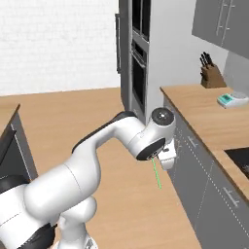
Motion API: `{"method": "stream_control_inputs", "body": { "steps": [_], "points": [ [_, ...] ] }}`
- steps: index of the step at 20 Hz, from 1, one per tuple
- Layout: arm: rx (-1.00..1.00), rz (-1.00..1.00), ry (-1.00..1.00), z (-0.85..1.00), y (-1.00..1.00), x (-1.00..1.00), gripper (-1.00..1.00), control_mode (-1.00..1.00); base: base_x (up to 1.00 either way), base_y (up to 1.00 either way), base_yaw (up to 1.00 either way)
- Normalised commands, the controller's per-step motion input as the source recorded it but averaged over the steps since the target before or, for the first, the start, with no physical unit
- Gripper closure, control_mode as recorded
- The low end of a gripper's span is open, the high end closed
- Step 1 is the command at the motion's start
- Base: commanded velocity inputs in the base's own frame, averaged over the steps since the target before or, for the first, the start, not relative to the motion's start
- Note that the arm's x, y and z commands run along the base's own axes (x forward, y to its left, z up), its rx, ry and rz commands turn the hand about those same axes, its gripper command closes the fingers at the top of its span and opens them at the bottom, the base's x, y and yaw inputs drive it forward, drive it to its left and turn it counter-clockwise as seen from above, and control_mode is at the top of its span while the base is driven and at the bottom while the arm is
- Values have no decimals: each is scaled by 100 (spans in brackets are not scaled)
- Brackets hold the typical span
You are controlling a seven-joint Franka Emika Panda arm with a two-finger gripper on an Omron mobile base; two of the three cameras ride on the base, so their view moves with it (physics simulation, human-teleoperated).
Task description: Take a straw from the drawer in front and place it inside the glass cup on the dining counter.
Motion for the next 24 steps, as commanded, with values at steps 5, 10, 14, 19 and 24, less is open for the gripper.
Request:
{"method": "stream_control_inputs", "body": {
  "steps": [5,10,14,19,24],
  "points": [
    [0,0,0,0,0,0,100,100,100,-35,41],
    [0,0,0,0,0,0,100,100,100,-11,47],
    [0,0,0,0,0,0,100,100,100,-4,50],
    [0,0,0,0,0,0,100,100,100,-10,49],
    [0,0,0,0,0,0,100,100,100,-18,48]
  ]
}}
